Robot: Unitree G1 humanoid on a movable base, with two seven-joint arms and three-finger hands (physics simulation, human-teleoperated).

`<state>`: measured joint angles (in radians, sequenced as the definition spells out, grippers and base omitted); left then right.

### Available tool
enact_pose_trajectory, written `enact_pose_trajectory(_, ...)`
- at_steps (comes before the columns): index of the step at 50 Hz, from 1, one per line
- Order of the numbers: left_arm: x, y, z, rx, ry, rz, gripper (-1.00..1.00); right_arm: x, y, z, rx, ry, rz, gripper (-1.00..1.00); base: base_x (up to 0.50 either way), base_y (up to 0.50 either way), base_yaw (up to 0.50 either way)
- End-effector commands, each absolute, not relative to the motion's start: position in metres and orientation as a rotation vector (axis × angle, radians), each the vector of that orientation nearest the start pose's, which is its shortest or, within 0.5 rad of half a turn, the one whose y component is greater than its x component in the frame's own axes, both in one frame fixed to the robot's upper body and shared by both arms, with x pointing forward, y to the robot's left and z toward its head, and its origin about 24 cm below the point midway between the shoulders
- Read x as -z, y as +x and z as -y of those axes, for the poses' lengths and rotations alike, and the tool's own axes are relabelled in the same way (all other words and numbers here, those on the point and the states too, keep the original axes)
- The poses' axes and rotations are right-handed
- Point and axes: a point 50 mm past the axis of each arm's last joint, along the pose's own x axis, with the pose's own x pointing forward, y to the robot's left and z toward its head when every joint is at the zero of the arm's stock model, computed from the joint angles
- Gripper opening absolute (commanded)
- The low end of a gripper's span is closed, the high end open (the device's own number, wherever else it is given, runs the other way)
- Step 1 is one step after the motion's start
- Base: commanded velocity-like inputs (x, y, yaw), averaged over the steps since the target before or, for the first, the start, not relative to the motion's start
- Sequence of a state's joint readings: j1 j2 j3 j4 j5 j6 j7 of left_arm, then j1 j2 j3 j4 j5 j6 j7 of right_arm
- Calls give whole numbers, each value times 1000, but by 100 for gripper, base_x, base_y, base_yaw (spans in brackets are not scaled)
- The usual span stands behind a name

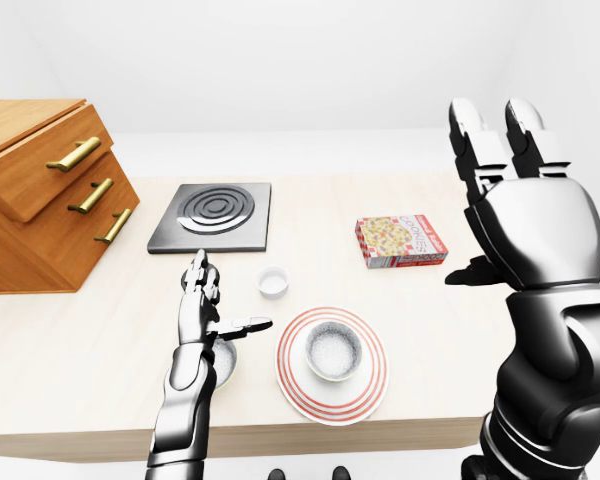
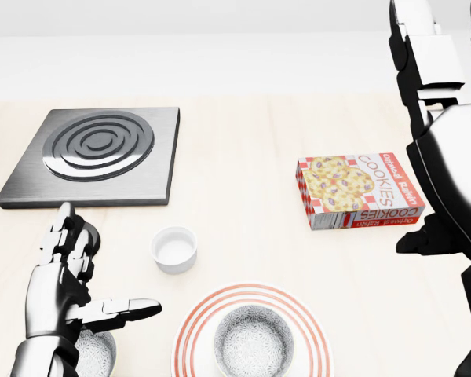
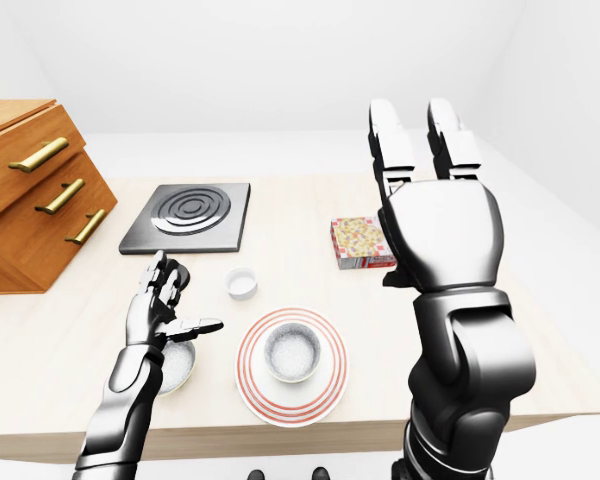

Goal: Pick the akita bowl next to the plate and place it on the plate.

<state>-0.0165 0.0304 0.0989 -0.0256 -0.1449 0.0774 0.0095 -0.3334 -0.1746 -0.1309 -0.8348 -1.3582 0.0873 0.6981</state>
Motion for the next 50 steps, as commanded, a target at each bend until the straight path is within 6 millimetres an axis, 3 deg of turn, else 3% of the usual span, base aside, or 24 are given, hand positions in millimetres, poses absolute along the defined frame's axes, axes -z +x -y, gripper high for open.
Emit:
enact_pose_trajectory(1, -46, 255, -178, -96, -117, -28, 100, -270, 208, 160, 342, -1503, 468, 100, 0, 0, 0)
enact_pose_trajectory(17, -48, 256, -178, -98, -122, -21, 100, -275, 209, 158, 351, -1504, 495, 100, 0, 0, 0)
enact_pose_trajectory(21, -58, 255, -178, -101, -129, 25, 100, -277, 210, 157, 354, -1505, 503, 100, 0, 0, 0)
enact_pose_trajectory(26, -94, 251, -179, -109, -148, 178, 100, -272, 211, 156, 334, -1501, 480, 100, 0, 0, 0)
enact_pose_trajectory(34, -128, 242, -179, -114, -174, 328, 100, -273, 211, 155, 339, -1498, 490, 100, 0, 0, 0)
enact_pose_trajectory(50, -134, 238, -177, -106, -180, 355, 100, -272, 210, 155, 337, -1495, 487, 100, 0, 0, 0)
